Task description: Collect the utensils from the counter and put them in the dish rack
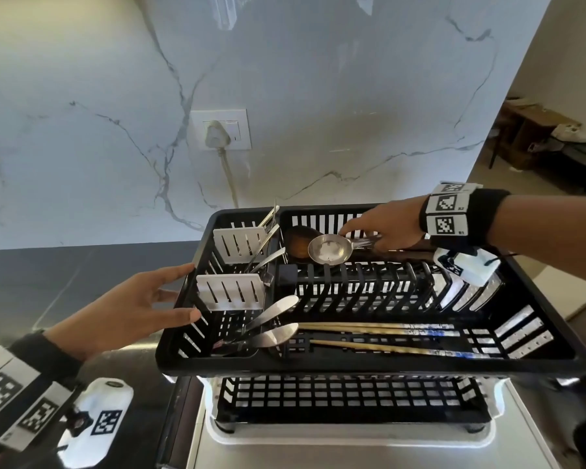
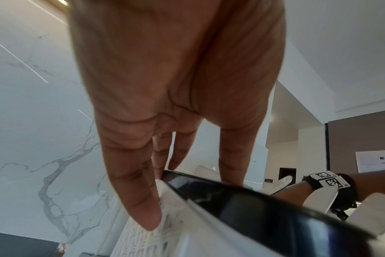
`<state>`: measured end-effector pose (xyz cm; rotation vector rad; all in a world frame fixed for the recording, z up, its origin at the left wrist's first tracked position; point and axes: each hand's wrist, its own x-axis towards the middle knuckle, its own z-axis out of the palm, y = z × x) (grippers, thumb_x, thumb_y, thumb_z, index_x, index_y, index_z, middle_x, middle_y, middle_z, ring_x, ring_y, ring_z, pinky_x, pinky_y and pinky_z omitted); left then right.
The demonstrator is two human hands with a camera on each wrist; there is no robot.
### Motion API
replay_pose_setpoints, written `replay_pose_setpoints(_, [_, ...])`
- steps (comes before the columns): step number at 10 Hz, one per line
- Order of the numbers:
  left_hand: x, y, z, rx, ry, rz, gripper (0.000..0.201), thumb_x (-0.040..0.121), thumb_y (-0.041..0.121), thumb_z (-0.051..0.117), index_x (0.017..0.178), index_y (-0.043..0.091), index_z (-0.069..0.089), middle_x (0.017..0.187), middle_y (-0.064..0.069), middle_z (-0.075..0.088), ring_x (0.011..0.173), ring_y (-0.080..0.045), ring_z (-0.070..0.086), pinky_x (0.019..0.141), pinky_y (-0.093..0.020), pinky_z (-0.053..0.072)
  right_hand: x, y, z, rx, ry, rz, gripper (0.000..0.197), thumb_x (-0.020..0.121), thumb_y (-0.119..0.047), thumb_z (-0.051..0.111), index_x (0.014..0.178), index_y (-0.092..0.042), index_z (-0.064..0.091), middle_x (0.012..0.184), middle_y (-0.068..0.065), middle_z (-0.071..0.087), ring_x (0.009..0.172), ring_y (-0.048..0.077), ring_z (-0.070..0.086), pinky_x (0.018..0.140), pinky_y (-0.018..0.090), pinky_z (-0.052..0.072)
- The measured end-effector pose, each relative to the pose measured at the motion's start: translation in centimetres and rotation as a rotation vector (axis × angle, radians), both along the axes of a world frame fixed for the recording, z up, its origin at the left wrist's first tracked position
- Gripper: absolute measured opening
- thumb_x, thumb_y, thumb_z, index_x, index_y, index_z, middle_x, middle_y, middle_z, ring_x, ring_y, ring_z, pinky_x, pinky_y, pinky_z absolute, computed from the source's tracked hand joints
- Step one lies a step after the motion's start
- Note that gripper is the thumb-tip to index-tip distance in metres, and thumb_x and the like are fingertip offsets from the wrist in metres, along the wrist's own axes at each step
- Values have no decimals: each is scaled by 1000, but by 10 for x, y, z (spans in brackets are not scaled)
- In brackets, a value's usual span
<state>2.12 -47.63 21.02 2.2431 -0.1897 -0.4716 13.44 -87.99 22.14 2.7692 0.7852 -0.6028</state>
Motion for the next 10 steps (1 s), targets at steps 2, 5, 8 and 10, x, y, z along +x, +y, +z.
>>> replay_pose_setpoints(2, [-4, 4, -3, 34, -17, 0, 114, 42, 69, 83, 145, 43, 40, 132, 25, 62, 121, -4, 62, 108, -39, 45, -7, -1, 5, 50, -94, 18, 38, 92, -34, 65, 129, -28, 60, 97, -9, 62, 90, 15, 59, 82, 30, 45])
replay_pose_setpoints(5, [-9, -3, -1, 19, -4, 59, 84, 72, 21, 81, 145, 35, 42, 120, 26, 63, 110, 0, 59, 109, -39, 41, -4, 39, -12, 169, -151, 42, 30, 96, -37, 59, 123, -26, 64, 106, -6, 65, 100, 17, 60, 91, 34, 48])
replay_pose_setpoints(8, [-17, 1, -5, -115, -18, 80, 79, 73, 22, 75, 146, 28, 45, 123, 4, 72, 112, -16, 69, 105, -49, 49, -22, 31, 6, 188, -177, -58, 23, 98, -34, 52, 115, -35, 68, 106, -7, 72, 99, 18, 64, 84, 29, 41])
replay_pose_setpoints(10, [-43, 16, -10, -156, -115, 60, 55, 78, 29, 69, 132, 23, 60, 123, 4, 72, 107, -12, 71, 101, -43, 52, -57, 51, 29, 349, -332, -111, 23, 95, -36, 56, 114, -35, 69, 103, -9, 73, 93, 17, 64, 83, 33, 46])
